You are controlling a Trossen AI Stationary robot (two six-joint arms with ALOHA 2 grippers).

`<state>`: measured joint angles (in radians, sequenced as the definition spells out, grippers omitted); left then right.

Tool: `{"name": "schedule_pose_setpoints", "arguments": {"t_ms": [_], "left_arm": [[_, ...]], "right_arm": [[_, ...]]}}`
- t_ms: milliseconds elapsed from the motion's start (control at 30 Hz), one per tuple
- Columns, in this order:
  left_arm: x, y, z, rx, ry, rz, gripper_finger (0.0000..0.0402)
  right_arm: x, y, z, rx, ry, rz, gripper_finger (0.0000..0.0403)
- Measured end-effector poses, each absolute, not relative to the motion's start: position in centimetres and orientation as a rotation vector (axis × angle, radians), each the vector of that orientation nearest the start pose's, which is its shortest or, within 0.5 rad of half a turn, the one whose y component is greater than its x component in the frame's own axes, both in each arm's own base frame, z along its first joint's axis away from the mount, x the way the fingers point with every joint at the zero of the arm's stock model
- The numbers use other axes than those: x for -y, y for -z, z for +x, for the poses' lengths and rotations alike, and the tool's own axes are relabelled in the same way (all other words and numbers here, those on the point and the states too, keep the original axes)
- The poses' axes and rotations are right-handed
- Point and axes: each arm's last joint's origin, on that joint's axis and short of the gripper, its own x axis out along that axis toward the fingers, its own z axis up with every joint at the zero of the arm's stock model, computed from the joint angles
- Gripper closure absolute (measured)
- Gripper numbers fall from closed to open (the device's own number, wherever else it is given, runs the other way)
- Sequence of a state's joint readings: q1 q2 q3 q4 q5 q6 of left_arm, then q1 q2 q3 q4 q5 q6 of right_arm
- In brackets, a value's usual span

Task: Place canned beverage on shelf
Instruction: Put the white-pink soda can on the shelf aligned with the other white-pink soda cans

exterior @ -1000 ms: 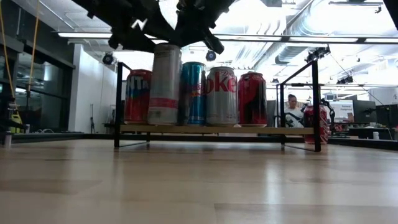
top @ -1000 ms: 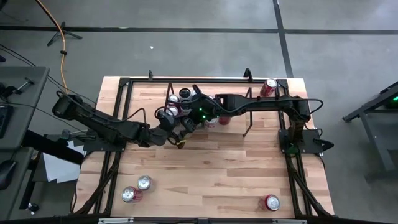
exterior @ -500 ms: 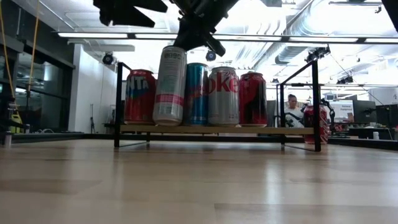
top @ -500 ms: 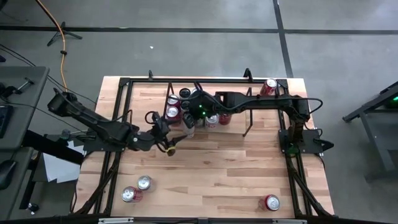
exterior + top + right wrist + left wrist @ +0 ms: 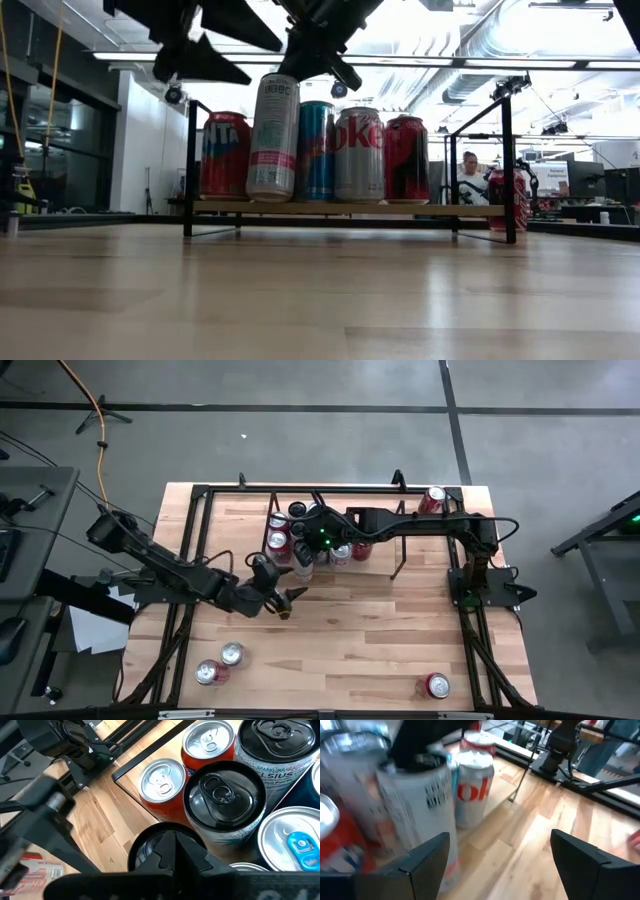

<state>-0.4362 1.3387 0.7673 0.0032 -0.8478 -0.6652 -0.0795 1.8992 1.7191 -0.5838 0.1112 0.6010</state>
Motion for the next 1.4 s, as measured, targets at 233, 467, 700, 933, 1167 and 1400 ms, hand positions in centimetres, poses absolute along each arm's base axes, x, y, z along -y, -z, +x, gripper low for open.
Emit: {"name": "schedule_pose_setpoints", "arguments": {"t_ms": [233,467,700,933,1167,1400], "left_arm": [[9.9,-21.4,26.3,-0.348,-0.528,-0.362,0.0108],[9.5,-20.9,26.8,-0.363,-0.519,-0.393,0.0108],[9.0,-21.1,27.7,-0.322,-0.512,-0.36,0.0191],[9.4,-19.3,28.5,-0.365,-0.513,-0.327,0.0386],[9.5,-16.8,29.4,-0.378,-0.584,-0.296,0.0398],[9.0,-15.9,29.9,-0.374,-0.622,-0.284,0.0401]], "right_arm": [[3.7,-30.2,42.5,-0.689,0.404,0.554,0.0403],[3.7,-30.2,42.5,-0.69,0.4,0.551,0.0403],[3.7,-30.2,42.5,-0.691,0.4,0.551,0.0403],[3.7,-30.2,42.5,-0.689,0.4,0.551,0.0403],[3.7,-30.2,42.5,-0.688,0.4,0.552,0.0403],[3.7,-30.2,42.5,-0.688,0.403,0.558,0.0403]]}}
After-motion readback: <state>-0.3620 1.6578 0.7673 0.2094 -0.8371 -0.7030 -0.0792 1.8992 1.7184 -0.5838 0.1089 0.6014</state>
